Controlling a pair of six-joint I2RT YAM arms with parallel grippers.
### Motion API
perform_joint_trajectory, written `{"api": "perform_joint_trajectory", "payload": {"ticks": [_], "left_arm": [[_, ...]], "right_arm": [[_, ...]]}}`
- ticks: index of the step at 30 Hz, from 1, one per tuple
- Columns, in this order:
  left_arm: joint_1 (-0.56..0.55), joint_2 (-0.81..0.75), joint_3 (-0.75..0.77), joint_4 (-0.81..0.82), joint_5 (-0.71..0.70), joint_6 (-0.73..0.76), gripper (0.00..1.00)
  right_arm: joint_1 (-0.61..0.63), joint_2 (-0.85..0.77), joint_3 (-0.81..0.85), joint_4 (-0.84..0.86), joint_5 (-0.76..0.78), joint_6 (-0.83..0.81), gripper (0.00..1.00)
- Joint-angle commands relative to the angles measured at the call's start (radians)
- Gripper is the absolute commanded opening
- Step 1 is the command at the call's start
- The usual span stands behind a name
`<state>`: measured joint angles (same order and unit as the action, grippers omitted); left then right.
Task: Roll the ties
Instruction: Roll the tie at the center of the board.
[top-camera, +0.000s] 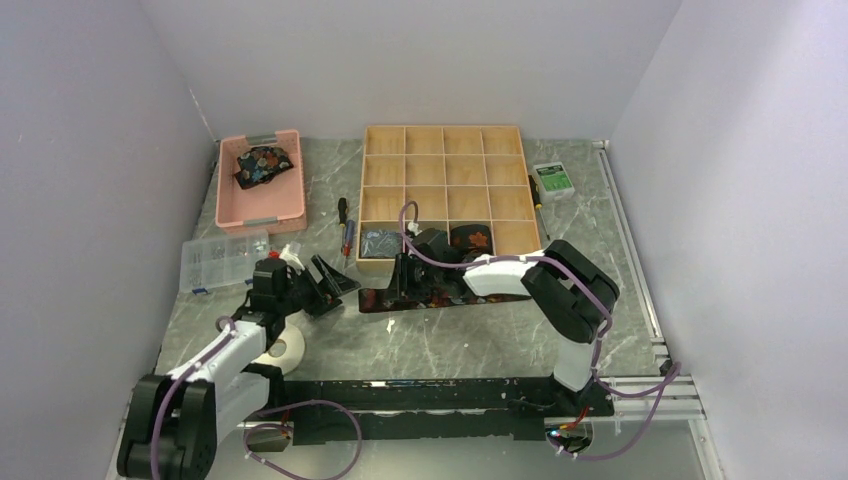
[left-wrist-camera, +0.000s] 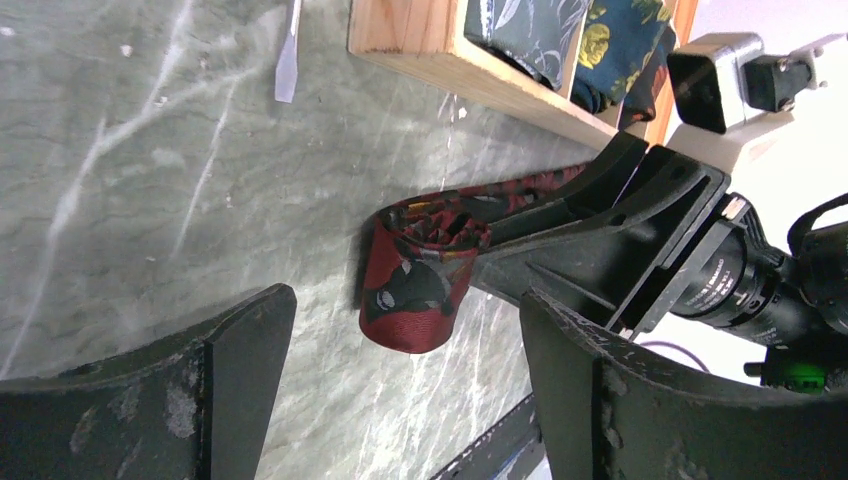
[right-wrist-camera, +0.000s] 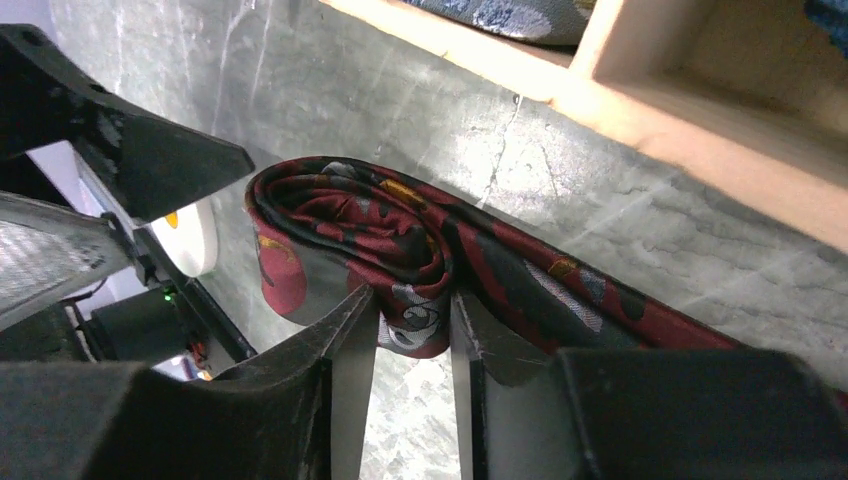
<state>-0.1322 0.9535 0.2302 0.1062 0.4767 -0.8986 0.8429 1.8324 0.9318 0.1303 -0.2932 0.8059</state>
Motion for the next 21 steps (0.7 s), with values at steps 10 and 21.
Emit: {"api": "perform_joint_trajectory", "payload": {"ticks": [10, 21], "left_arm": [[0.002, 0.258, -0.012, 0.31, 0.176, 0.014, 0.8], [-0.01, 0.325, -0.006, 0.346, 0.178, 0.034, 0.71]], "right_arm": [[-0.057, 0.029, -0.109, 0.333, -0.147, 0.096, 0.27], [-0.058, 0.112, -0.094, 0.442, -0.216, 0.17, 0.27]]}}
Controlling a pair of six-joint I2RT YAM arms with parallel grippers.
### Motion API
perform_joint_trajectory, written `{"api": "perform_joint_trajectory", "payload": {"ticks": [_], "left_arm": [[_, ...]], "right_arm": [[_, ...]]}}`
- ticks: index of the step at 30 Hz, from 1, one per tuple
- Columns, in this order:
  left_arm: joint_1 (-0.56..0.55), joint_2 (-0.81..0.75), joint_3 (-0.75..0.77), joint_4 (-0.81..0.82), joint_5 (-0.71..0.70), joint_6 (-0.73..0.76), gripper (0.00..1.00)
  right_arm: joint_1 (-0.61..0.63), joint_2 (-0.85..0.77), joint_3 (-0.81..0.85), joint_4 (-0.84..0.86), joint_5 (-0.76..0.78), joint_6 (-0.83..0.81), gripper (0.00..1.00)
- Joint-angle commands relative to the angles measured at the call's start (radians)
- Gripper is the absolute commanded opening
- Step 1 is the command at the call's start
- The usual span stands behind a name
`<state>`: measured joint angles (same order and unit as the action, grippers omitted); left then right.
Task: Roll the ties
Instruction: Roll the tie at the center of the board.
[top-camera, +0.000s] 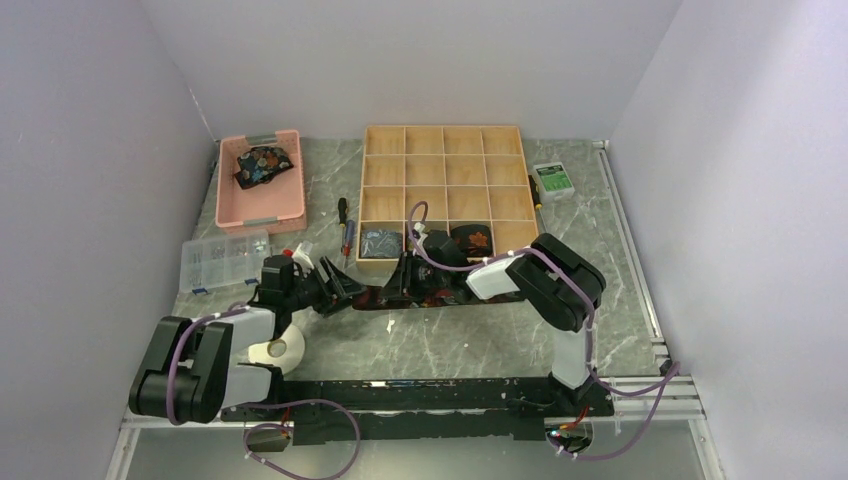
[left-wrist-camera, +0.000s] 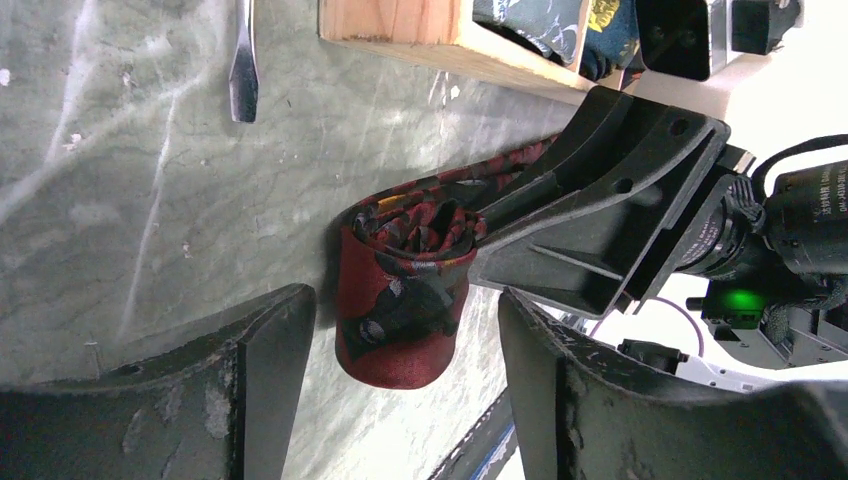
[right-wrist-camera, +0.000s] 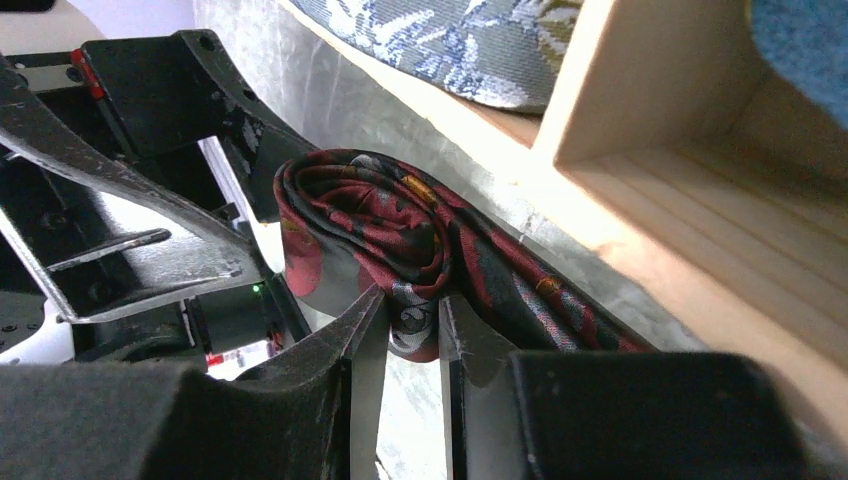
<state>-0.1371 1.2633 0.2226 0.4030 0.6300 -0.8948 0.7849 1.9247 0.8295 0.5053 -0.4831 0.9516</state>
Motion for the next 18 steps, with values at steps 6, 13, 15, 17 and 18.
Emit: {"api": "perform_joint_trajectory", "payload": {"ticks": [6, 13, 15, 17, 18], "left_arm": [[-0.016, 0.054, 0.018, 0.027, 0.005, 0.063, 0.64], [-0.08, 0.078, 0.038, 0.016, -0.006, 0.089, 0.5], [-0.091, 0.082, 0.05, 0.001, -0.016, 0.096, 0.43], [-0.104, 0.08, 0.065, -0.028, -0.032, 0.105, 0.34], [-0.11, 0.076, 0.071, -0.046, -0.045, 0.114, 0.3]], "right_arm": [[0.0, 0.023, 0.001, 0.067, -0.028, 0.025, 0.27], [0.0, 0.025, 0.002, 0.068, -0.026, 0.02, 0.27], [-0.001, 0.025, 0.001, 0.071, -0.028, 0.023, 0.27], [0.0, 0.02, 0.001, 0.068, -0.028, 0.022, 0.27], [0.0, 0.016, 0.002, 0.066, -0.027, 0.019, 0.27]]}}
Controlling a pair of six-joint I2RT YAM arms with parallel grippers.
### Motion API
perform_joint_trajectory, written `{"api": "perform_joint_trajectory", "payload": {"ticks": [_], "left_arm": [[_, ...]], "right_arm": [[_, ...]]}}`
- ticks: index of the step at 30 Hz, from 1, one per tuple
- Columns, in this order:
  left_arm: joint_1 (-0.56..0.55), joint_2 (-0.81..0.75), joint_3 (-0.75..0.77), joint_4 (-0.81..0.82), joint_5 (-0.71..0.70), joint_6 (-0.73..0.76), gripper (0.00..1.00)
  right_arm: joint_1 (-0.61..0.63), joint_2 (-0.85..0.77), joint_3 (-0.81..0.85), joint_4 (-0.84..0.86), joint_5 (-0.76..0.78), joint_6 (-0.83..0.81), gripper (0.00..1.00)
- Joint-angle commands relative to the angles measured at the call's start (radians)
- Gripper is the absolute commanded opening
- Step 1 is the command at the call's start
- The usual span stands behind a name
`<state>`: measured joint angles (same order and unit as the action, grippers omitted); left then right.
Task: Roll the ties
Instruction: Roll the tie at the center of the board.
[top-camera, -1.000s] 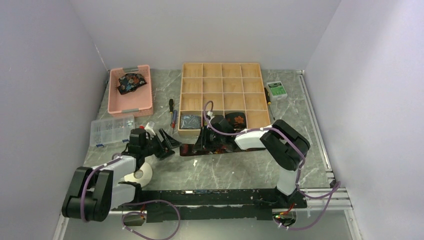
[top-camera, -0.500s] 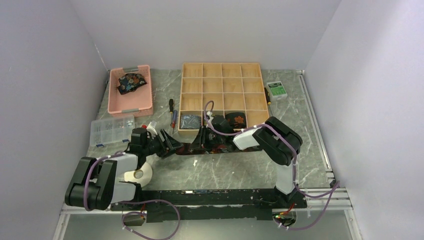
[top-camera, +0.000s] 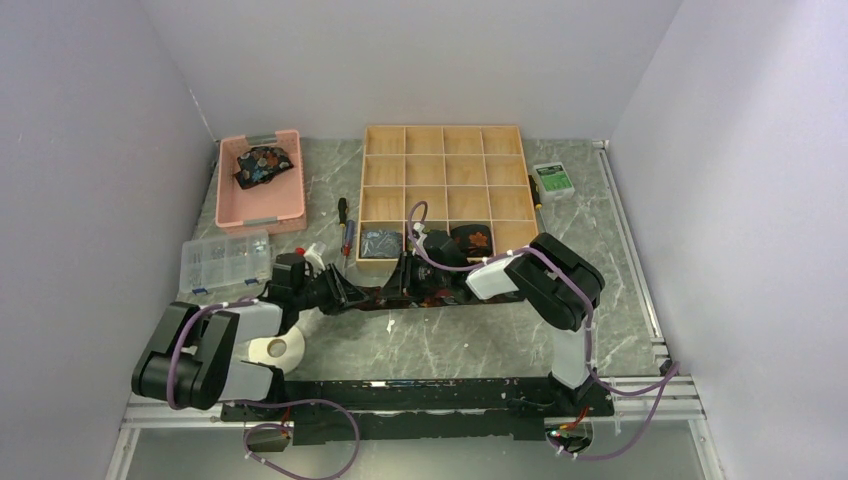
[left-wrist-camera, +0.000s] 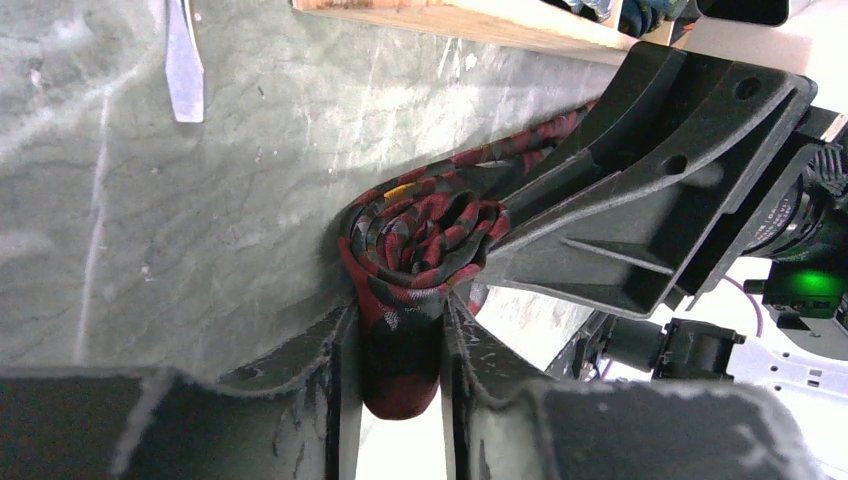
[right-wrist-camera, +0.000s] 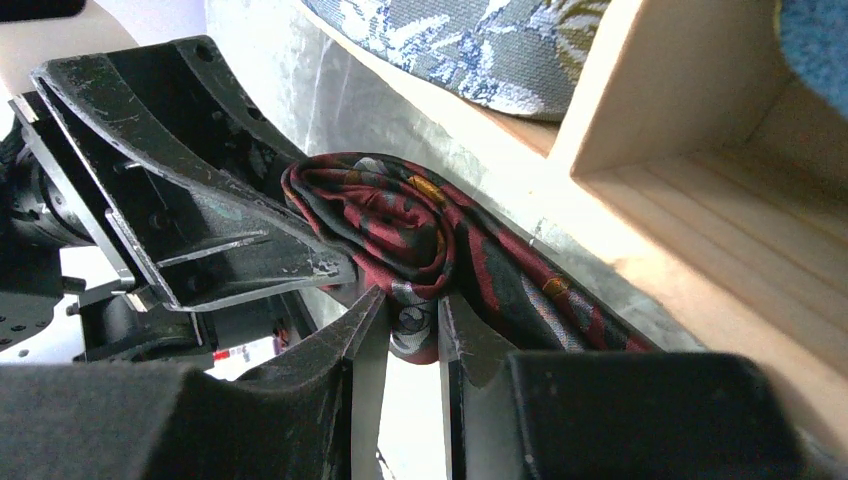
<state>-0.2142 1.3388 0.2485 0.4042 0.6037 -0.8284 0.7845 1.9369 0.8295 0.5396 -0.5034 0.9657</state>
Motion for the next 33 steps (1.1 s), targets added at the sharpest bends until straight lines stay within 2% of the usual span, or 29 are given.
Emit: {"api": "perform_joint_trajectory", "payload": {"ticks": [1, 4, 5, 6, 9, 12, 19, 25, 33], "left_arm": [[-0.039, -0.007, 0.053, -0.068, -0.032, 0.052, 0.26], [-0.063, -0.038, 0.083, -0.151, -0.086, 0.076, 0.14], [-0.073, -0.048, 0.095, -0.186, -0.108, 0.085, 0.08], [-0.083, -0.055, 0.11, -0.231, -0.134, 0.094, 0.04], [-0.109, -0.084, 0.162, -0.361, -0.227, 0.114, 0.03], [-0.143, -0.108, 0.222, -0.515, -0.336, 0.131, 0.03], [-0.229, -0.097, 0.403, -0.874, -0.615, 0.151, 0.03], [-0.322, -0.045, 0.554, -1.101, -0.85, 0.138, 0.03], [-0.498, 0.15, 0.749, -1.359, -1.148, 0.033, 0.03]], "right_arm": [[0.0, -0.002, 0.0, 0.028, -0.006, 0.002, 0.27], [0.001, -0.027, -0.001, 0.001, 0.004, -0.014, 0.28], [0.0, -0.037, -0.001, -0.015, 0.009, -0.023, 0.31], [0.0, -0.053, -0.001, -0.039, 0.026, -0.032, 0.4], [0.001, -0.12, -0.004, -0.153, 0.095, -0.08, 0.57], [-0.003, -0.203, -0.02, -0.266, 0.17, -0.13, 0.64], [-0.005, -0.452, -0.118, -0.408, 0.341, -0.218, 0.65], [-0.018, -0.651, -0.244, -0.457, 0.476, -0.252, 0.65], [-0.076, -0.792, -0.36, -0.489, 0.502, -0.261, 0.65]]}}
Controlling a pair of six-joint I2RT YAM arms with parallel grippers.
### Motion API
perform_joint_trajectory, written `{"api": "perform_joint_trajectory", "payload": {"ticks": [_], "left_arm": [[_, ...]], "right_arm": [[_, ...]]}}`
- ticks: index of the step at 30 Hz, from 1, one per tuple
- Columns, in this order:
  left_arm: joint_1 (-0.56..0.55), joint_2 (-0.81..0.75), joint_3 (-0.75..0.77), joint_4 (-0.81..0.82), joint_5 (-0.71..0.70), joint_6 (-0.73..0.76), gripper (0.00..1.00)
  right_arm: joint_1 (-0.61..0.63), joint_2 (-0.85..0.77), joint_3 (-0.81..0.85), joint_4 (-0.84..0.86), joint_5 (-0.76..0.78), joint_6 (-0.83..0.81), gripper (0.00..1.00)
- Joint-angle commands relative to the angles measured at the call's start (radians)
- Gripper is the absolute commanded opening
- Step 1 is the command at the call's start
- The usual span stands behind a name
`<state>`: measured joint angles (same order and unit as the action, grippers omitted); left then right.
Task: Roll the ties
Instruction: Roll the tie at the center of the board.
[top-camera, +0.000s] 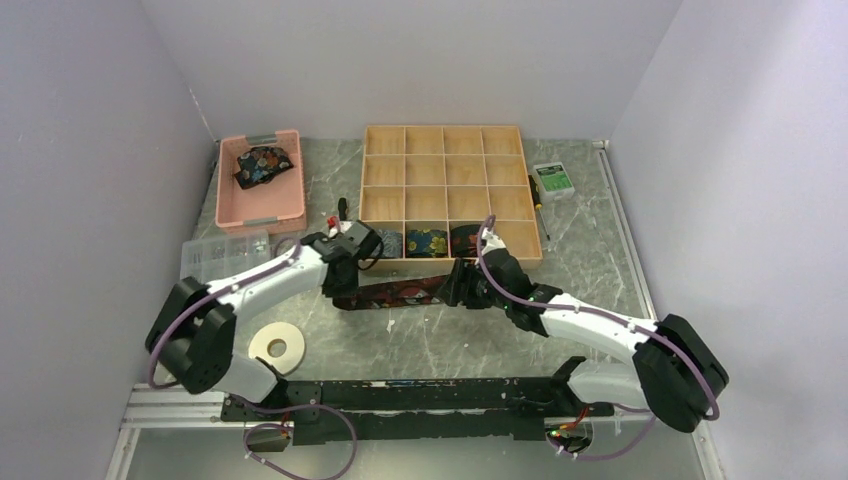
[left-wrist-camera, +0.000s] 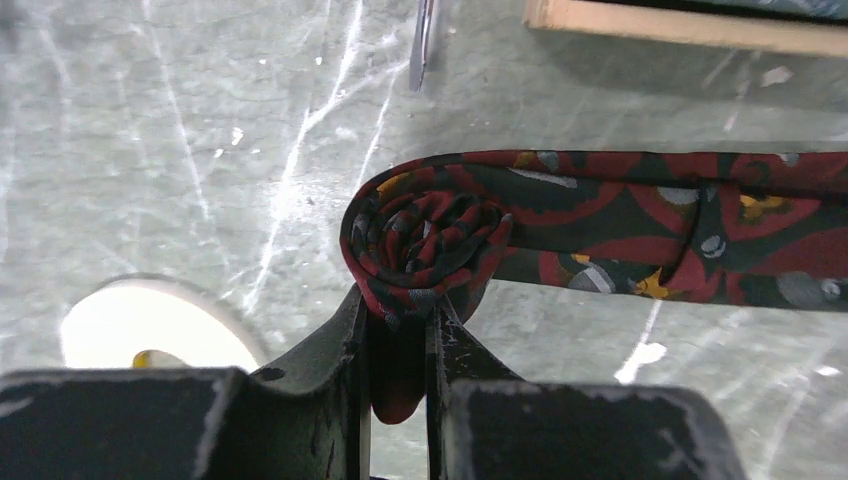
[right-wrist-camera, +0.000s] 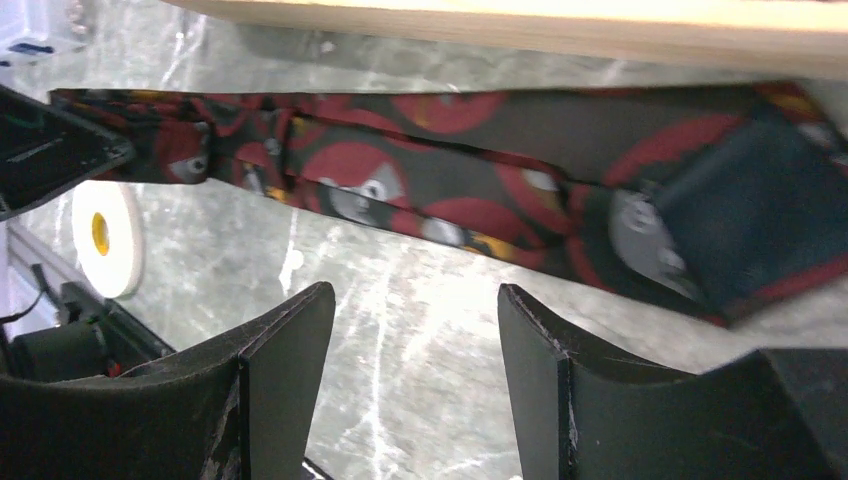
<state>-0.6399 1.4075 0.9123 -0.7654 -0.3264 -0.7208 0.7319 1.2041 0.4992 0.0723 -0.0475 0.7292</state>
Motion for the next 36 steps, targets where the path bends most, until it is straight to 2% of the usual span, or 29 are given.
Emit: {"api": "perform_joint_trajectory", "payload": {"ticks": [1, 7, 13, 15, 20, 22, 29, 36], "left_arm": [[-0.101, 0.108, 0.105, -0.215, -0.247, -0.093, 0.03], [-0.237, 0.293, 0.231, -0.331, -0.35, -0.205, 0.03], [-0.31, 0.461, 0.342, -0.361, -0.368, -0.237, 0.03], [-0.322, 0.491, 0.366, -0.349, -0.359, -0.228, 0.1], [-0.337, 0.503, 0.387, -0.272, -0.289, -0.18, 0.47], [-0.338, 0.485, 0.379, -0.237, -0.261, -0.168, 0.56], [-0.337, 0.381, 0.338, -0.161, -0.199, -0.146, 0.71], [-0.295, 0.174, 0.219, -0.017, -0.07, -0.113, 0.81]], "right_arm": [[-0.033, -0.072, -0.038, -0.026, 0.046, -0.027, 0.65], [-0.067, -0.14, -0.073, -0.05, 0.045, -0.038, 0.65], [-0.084, -0.17, -0.096, -0.058, 0.045, -0.037, 0.65], [-0.086, -0.172, -0.102, -0.057, 0.045, -0.036, 0.65], [-0.089, -0.175, -0.112, -0.053, 0.045, -0.032, 0.65], [-0.09, -0.178, -0.114, -0.051, 0.043, -0.033, 0.65], [-0.089, -0.17, -0.113, -0.029, 0.002, -0.04, 0.65], [-0.091, -0.143, -0.093, 0.016, -0.101, -0.065, 0.65]]}}
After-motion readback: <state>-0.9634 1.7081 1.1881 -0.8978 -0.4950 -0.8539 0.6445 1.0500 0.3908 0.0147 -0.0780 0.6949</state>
